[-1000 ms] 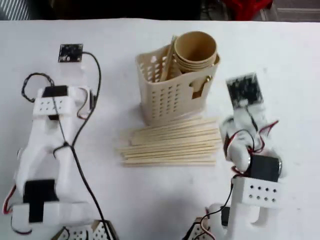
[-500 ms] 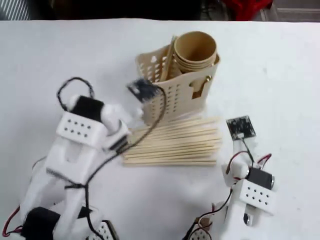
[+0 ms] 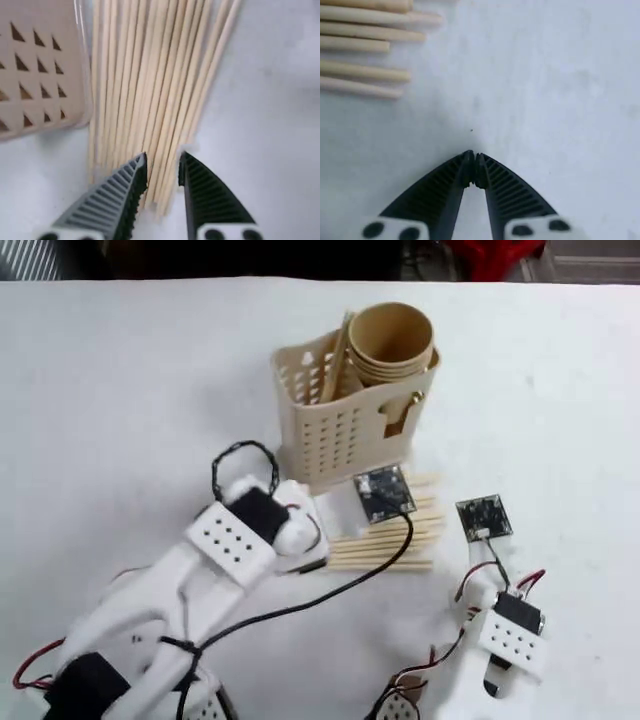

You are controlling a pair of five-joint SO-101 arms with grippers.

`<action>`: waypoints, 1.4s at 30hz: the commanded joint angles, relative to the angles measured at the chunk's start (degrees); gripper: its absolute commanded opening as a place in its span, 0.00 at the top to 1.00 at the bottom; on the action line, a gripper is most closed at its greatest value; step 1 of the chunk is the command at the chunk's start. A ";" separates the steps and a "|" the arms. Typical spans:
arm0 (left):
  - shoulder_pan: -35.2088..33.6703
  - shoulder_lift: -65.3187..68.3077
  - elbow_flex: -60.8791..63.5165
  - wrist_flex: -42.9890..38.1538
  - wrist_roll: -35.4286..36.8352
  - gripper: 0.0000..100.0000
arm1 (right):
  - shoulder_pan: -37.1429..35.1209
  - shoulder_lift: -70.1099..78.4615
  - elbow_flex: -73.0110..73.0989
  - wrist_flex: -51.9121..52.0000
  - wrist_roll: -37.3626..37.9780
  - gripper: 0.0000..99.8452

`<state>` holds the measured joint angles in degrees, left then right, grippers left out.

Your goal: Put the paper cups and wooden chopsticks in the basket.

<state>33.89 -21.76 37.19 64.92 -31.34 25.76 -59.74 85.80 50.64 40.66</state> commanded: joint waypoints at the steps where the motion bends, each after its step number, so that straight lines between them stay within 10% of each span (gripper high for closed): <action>1: 1.19 5.93 -0.18 -9.23 -0.70 0.88 | 0.57 -1.10 -0.26 -1.01 0.70 0.98; 23: 0.84 34.07 -12.75 -11.87 0.00 0.88 | -1.45 -35.65 9.67 14.64 3.34 0.98; 42: 0.84 33.10 -16.88 -5.27 -0.35 0.96 | -1.36 -43.38 11.08 19.65 3.52 0.98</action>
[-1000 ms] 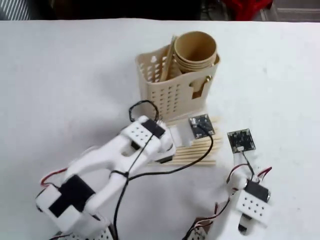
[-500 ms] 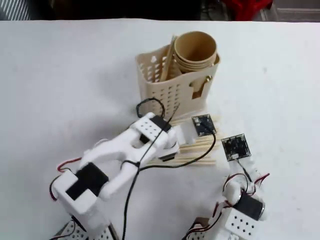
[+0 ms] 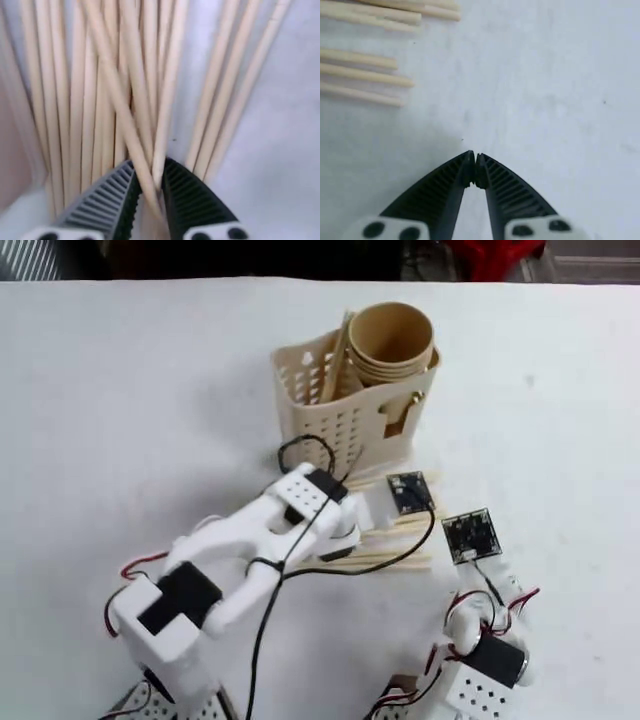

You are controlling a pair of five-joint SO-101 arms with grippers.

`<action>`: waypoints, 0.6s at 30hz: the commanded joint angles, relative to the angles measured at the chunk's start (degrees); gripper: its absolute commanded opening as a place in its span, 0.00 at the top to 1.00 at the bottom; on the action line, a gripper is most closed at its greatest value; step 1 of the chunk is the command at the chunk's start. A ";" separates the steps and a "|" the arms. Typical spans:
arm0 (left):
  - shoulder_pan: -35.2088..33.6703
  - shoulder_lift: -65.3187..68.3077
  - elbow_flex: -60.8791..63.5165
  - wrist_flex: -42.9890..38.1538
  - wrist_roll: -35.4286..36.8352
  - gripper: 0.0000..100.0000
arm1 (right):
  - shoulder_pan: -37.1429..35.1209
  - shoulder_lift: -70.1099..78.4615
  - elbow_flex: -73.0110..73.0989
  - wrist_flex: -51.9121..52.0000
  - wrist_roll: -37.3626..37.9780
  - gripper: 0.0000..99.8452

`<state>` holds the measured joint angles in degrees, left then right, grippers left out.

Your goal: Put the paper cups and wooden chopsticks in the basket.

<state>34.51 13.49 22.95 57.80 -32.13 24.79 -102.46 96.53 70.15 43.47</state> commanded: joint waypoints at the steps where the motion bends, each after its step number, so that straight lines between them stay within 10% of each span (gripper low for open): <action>1: 0.13 -2.95 -2.64 2.46 0.44 0.96 | -0.40 -0.66 0.35 0.13 0.70 0.98; 18: -6.55 -10.42 6.51 6.59 -6.86 0.92 | -0.40 -0.66 0.35 0.13 0.70 0.98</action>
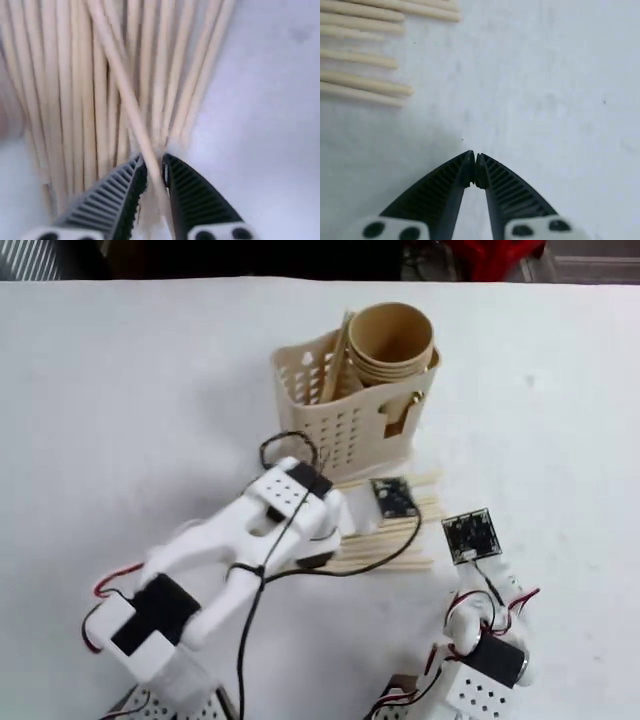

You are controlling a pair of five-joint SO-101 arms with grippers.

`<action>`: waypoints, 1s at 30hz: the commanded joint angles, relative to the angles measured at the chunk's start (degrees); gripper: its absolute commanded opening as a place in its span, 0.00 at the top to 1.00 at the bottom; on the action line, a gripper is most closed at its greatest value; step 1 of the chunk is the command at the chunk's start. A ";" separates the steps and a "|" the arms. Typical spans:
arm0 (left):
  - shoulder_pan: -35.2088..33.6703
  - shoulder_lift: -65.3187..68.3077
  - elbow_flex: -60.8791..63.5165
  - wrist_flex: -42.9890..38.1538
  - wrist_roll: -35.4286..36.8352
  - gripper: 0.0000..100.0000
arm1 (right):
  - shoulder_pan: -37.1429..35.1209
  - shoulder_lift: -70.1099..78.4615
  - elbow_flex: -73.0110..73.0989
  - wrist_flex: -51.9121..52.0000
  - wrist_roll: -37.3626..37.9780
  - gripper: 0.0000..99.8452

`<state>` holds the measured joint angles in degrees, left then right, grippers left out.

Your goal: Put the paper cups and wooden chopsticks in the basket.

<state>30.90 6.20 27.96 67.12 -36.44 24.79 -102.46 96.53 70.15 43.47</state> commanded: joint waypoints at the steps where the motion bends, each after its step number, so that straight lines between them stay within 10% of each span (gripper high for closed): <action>1: -3.21 -3.12 1.32 -2.64 -2.90 0.92 | -0.40 -0.66 0.35 0.13 0.70 0.98; 30: -13.05 -22.02 -1.41 13.98 -8.62 0.98 | -0.57 -0.66 0.35 0.13 0.70 0.98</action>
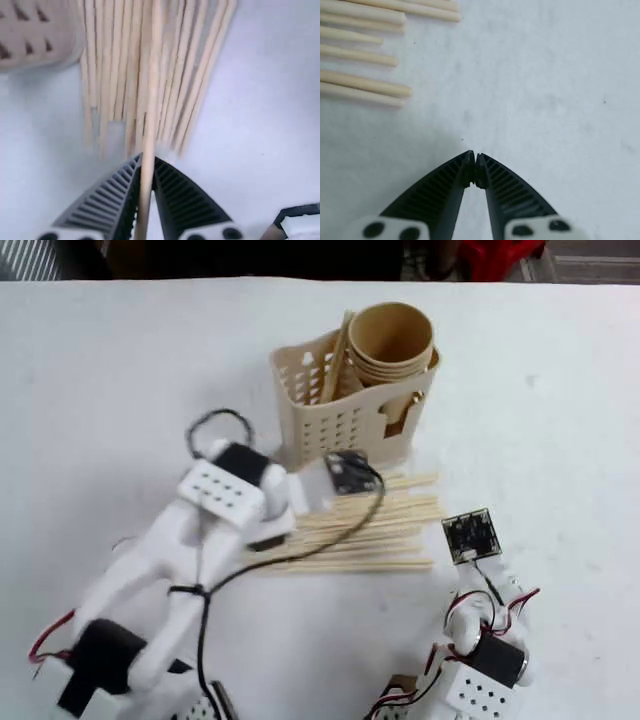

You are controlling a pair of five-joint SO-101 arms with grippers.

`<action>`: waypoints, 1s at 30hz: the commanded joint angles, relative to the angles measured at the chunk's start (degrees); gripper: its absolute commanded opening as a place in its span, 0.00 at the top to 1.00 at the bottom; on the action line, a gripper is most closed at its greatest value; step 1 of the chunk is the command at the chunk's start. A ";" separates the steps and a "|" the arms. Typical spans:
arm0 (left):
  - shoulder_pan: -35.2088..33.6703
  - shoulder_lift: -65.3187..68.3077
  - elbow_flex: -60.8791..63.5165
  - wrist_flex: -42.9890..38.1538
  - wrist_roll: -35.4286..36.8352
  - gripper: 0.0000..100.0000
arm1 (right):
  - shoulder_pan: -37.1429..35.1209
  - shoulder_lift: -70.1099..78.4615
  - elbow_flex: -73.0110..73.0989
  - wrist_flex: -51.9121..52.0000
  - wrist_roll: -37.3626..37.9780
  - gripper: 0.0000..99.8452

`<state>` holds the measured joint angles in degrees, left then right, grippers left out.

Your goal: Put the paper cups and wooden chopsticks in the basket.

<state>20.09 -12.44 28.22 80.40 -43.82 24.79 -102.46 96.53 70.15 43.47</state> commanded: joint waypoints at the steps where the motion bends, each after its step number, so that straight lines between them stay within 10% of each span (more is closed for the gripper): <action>1: -2.24 -3.91 -1.67 0.70 -1.32 0.98 | -0.57 -0.66 0.35 0.13 0.70 0.98; 18: -12.44 -31.69 -2.29 8.44 -0.70 0.98 | -0.57 -0.66 0.35 0.13 0.70 0.98; 30: -39.34 -31.34 5.19 8.26 -7.38 0.98 | -0.57 -0.66 0.35 0.13 0.70 0.98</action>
<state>-13.41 -43.74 32.09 90.59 -48.57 24.79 -102.46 96.53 70.15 43.47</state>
